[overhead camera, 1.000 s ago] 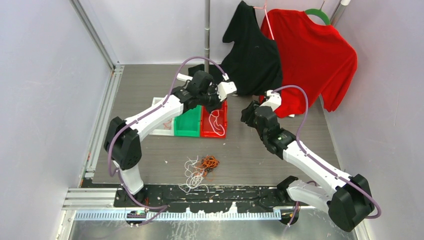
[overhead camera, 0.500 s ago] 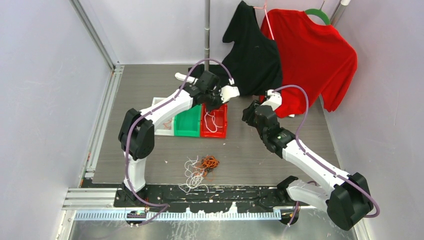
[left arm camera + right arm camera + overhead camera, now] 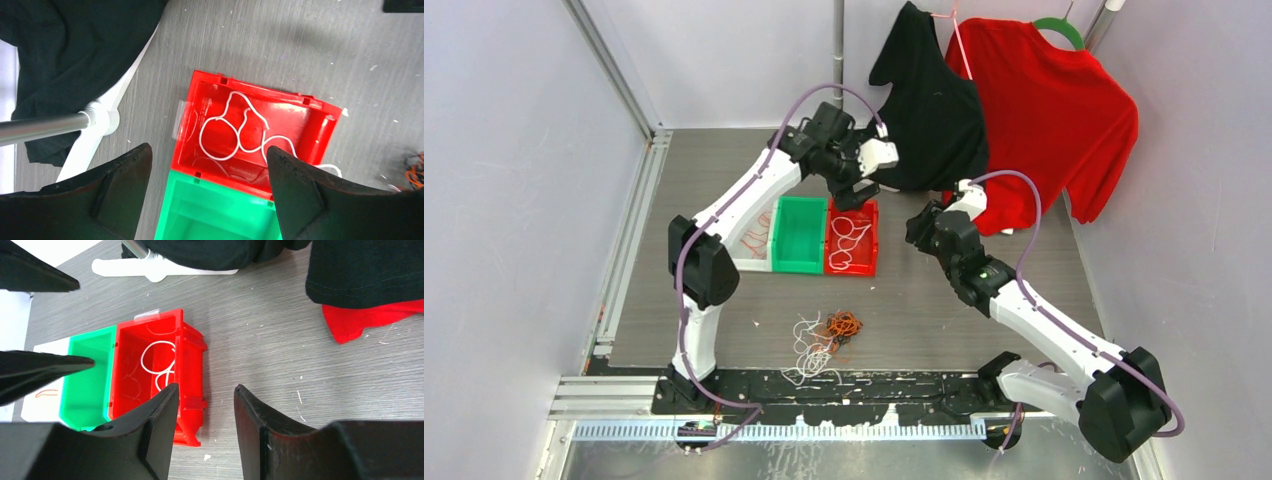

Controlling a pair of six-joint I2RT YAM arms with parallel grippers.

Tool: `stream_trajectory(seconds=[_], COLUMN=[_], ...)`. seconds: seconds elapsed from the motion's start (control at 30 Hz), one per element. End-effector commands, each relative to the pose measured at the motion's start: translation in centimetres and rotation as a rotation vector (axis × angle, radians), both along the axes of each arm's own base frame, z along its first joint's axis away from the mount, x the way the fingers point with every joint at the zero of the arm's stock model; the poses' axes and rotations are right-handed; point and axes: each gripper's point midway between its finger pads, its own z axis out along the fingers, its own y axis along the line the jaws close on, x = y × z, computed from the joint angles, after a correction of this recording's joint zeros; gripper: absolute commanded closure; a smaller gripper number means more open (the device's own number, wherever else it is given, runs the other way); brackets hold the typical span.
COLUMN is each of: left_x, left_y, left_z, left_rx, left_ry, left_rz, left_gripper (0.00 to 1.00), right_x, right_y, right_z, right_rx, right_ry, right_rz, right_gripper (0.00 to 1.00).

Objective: Untangle the cables
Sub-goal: Place the cable in the bin.

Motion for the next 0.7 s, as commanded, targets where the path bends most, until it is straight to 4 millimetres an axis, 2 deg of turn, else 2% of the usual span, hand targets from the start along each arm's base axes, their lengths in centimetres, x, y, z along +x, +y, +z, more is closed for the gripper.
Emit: stream_trajectory(seconds=[0.0, 0.07, 0.17, 0.27, 0.37, 0.47, 0.57, 0.67], left_x=[-3.6, -5.8, -7.9, -8.1, -8.7, -9.9, -11.6, -12.1], left_y=[2.6, 4.0, 6.0, 7.9, 10.3, 12.6, 13.9, 15.0], left_z=[2.7, 2.4, 2.2, 3.8, 5.4, 5.6, 5.5, 5.4], left_rx=[-0.022, 0.016, 0.03, -0.058, -0.068, -0.033, -0.004, 0.026], left_ry=[0.131, 0.181, 0.269, 0.353, 0.364, 0.363, 0.387, 0.395], left_rz=[-0.069, -0.109, -0.068, 0.062, 0.128, 0.195, 0.228, 0.287], left_gripper=[0.15, 0.16, 0.16, 0.1, 0.05, 0.02, 0.01, 0.01], right_x=[-0.2, -0.6, -1.4, -2.9, -4.4, -5.5, -5.1, -3.8], right_y=[1.1, 2.5, 5.3, 8.8, 11.9, 14.6, 16.1, 17.2], right_z=[1.0, 0.6, -0.2, -1.6, -3.1, -4.3, -5.8, -6.3], right_rx=[0.048, 0.072, 0.068, 0.028, 0.006, 0.019, 0.035, 0.033], right_ry=[-0.019, -0.005, 0.03, 0.078, 0.128, 0.168, 0.217, 0.226], right_rz=[0.052, 0.127, 0.257, 0.397, 0.502, 0.59, 0.603, 0.596], right_gripper=[0.5, 0.5, 0.5, 0.48, 0.47, 0.47, 0.48, 0.52])
